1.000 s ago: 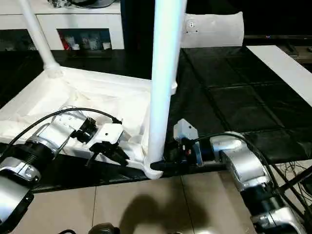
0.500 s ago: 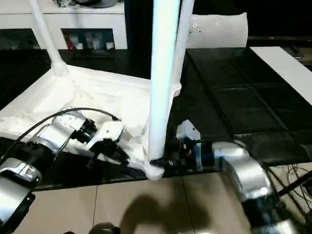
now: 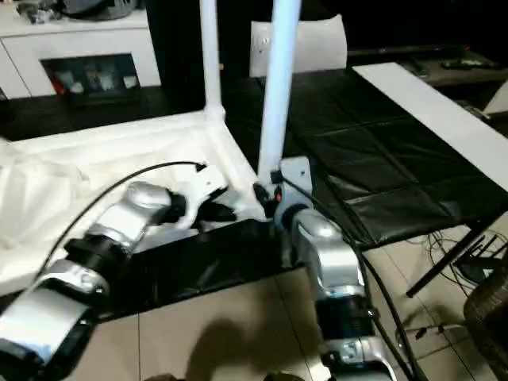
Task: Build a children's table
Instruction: Rotate leg to tighten
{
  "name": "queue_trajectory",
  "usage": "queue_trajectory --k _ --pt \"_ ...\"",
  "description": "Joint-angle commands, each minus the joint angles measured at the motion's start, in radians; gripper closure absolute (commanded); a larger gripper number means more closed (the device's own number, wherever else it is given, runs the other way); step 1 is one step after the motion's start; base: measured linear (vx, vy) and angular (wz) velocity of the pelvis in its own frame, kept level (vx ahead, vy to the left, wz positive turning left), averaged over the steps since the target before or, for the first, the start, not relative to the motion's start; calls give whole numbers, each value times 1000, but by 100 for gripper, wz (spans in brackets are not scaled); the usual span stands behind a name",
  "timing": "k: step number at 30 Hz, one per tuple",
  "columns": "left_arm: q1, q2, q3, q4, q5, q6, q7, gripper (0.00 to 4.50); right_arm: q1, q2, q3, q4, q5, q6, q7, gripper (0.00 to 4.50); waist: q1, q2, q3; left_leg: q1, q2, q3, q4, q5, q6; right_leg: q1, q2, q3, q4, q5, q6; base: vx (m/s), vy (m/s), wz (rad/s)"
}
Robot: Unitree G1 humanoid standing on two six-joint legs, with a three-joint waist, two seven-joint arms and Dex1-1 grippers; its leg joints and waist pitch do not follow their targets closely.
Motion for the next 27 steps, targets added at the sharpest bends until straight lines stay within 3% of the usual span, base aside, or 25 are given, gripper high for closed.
queue_trajectory --k 1,4,6,9,10,12,15,18,19,22,25,27 --pt "-42 -48 15 -38 -11 -21 49 450 -8 68 78 10 36 1 51 203 6 0 -71 9 61 -29 -78 -229 17 44 -94 68 -71 -292 -144 0 0 0" --pt "-25 -25 -12 -47 4 -63 7 450 9 45 84 -7 22 -55 80 183 12 2 -72 6 56 -21 -71 -178 37 46 -95 74 -62 -230 -173 0 0 0" --pt "-13 3 -23 -48 12 -110 -25 450 30 -1 65 -19 26 -102 120 159 17 -2 -76 1 55 -20 -69 -145 51 54 -96 73 -58 -214 -168 0 0 0" --pt "-1 56 -39 -52 7 -198 -106 450 58 -100 52 -42 41 -173 225 146 27 0 -84 -3 61 -21 -65 -79 82 58 -92 74 -41 -97 -183 0 0 0" --pt "3 78 -44 -51 0 -217 -155 450 63 -147 53 -44 37 -195 268 140 28 -1 -91 -5 63 -23 -60 -35 97 57 -91 74 -26 -16 -202 0 0 0" --pt "6 96 -50 -49 -3 -237 -198 450 67 -184 53 -45 43 -203 317 108 27 -2 -88 -8 61 -20 -57 -10 126 52 -89 73 -19 43 -230 0 0 0" --pt "10 138 -77 -51 2 -279 -293 450 76 -269 74 -57 66 -224 474 101 37 -5 -80 -5 61 -16 -59 -94 123 55 -94 72 -38 -86 -222 0 0 0" --pt "10 174 -100 -45 -3 -339 -395 450 83 -345 103 -71 94 -247 634 101 47 -2 -73 2 67 -16 -65 -163 86 49 -91 71 -52 -220 -185 0 0 0" --pt "10 182 -103 -43 -12 -359 -433 450 83 -369 113 -71 107 -257 683 101 50 -7 -73 2 68 -15 -64 -164 85 49 -92 71 -54 -232 -178 0 0 0" --pt "8 200 -117 -43 -27 -380 -522 450 86 -427 140 -79 140 -285 816 101 66 -3 -73 7 74 -14 -65 -171 78 41 -93 73 -53 -253 -175 0 0 0" --pt "0 221 -145 -45 -33 -400 -620 450 80 -480 175 -86 184 -273 975 101 79 -7 -74 4 75 -15 -65 -168 83 44 -95 72 -49 -245 -182 0 0 0" --pt "-9 226 -157 -37 -36 -416 -672 450 71 -502 198 -82 202 -267 1055 128 87 -9 -75 5 76 -14 -63 -162 82 42 -96 72 -48 -243 -184 0 0 0"
